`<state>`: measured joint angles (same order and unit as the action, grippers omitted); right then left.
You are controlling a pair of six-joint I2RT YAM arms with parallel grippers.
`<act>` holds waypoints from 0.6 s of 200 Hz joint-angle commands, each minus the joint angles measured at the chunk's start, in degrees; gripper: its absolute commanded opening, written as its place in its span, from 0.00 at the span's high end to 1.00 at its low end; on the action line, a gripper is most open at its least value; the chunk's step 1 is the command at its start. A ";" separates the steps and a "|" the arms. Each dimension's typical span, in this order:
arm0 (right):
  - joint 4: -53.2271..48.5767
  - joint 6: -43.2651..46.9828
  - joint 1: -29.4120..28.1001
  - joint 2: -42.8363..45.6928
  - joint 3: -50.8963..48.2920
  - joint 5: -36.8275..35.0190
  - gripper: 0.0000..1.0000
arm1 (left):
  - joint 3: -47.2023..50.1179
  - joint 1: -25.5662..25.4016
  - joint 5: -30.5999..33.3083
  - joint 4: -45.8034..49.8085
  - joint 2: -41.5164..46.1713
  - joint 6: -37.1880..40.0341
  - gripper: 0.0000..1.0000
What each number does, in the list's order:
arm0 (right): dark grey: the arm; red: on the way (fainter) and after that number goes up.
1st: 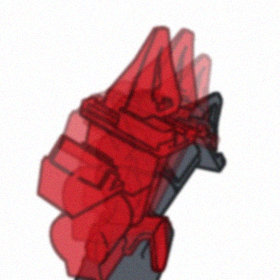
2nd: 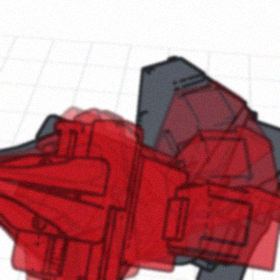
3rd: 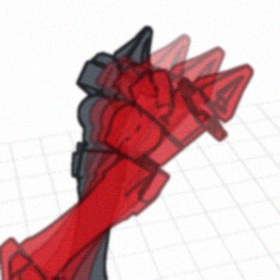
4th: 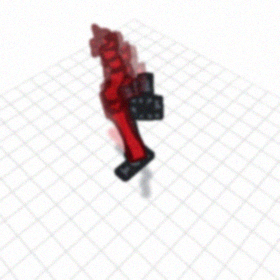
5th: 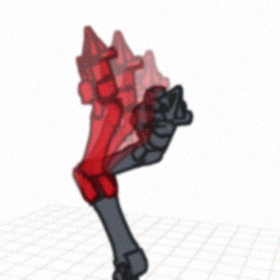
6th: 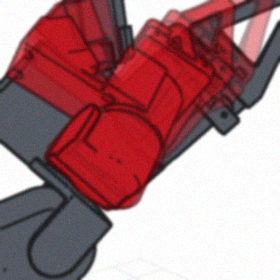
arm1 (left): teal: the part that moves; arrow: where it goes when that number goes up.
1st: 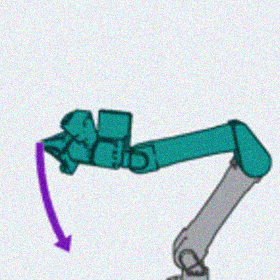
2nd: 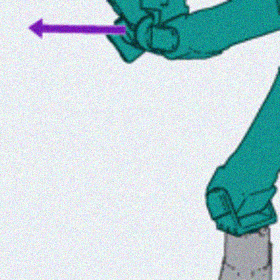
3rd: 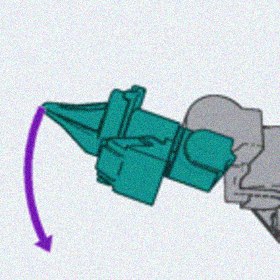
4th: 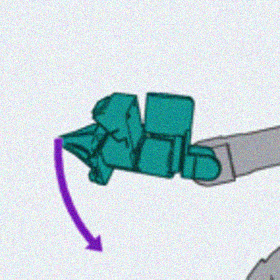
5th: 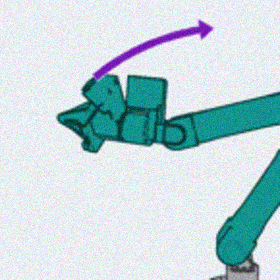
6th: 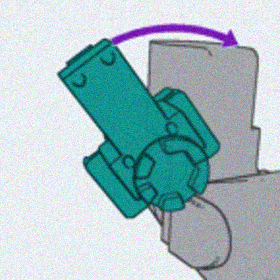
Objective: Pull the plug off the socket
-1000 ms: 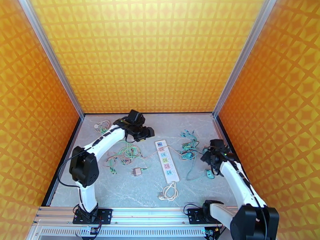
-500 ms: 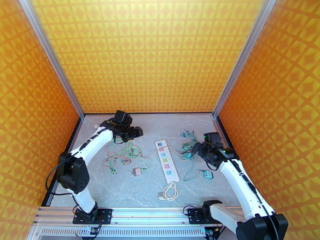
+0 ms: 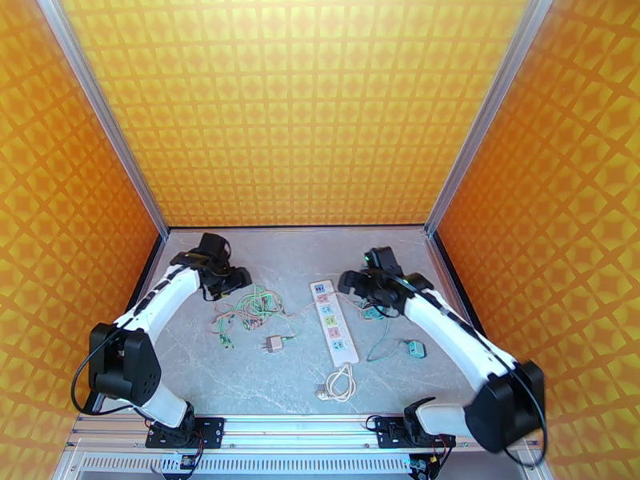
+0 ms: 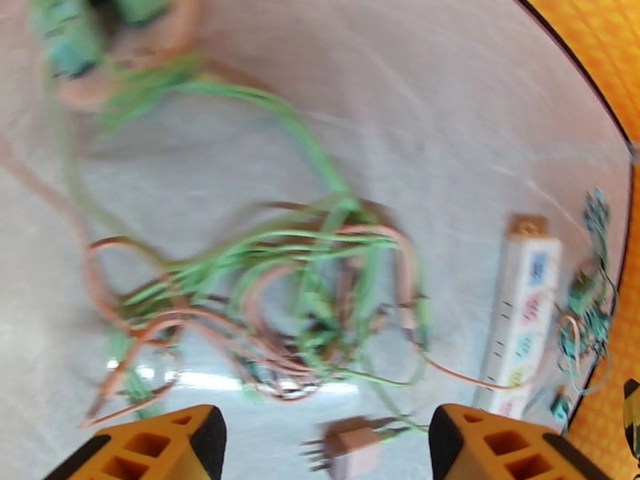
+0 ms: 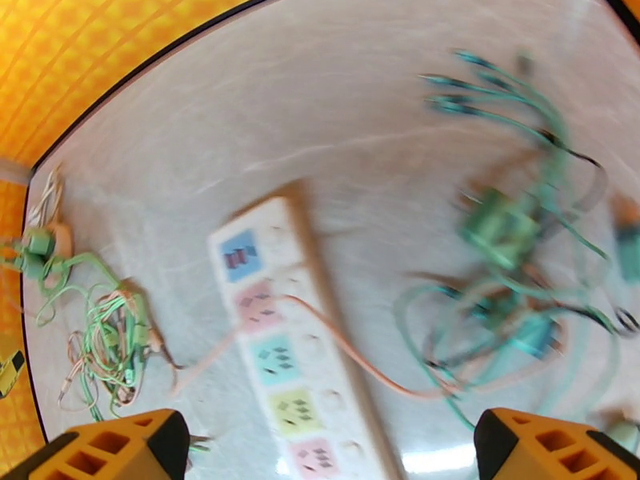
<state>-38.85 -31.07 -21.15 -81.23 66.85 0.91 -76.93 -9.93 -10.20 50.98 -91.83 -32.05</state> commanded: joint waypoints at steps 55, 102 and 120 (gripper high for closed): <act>6.22 4.32 -5.24 -10.38 7.40 7.03 0.02 | -4.97 11.85 5.00 0.70 -1.23 2.48 0.29; 6.56 2.89 -6.54 -13.68 10.49 6.58 0.02 | -19.82 14.24 5.14 2.51 -13.75 6.29 0.29; 7.70 1.41 -6.71 -13.90 10.12 6.34 0.02 | -26.27 14.66 5.18 3.03 -18.14 7.46 0.29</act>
<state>-33.15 -28.01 -27.57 -94.50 75.46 7.14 -96.53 3.81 -5.85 52.58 -105.58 -27.53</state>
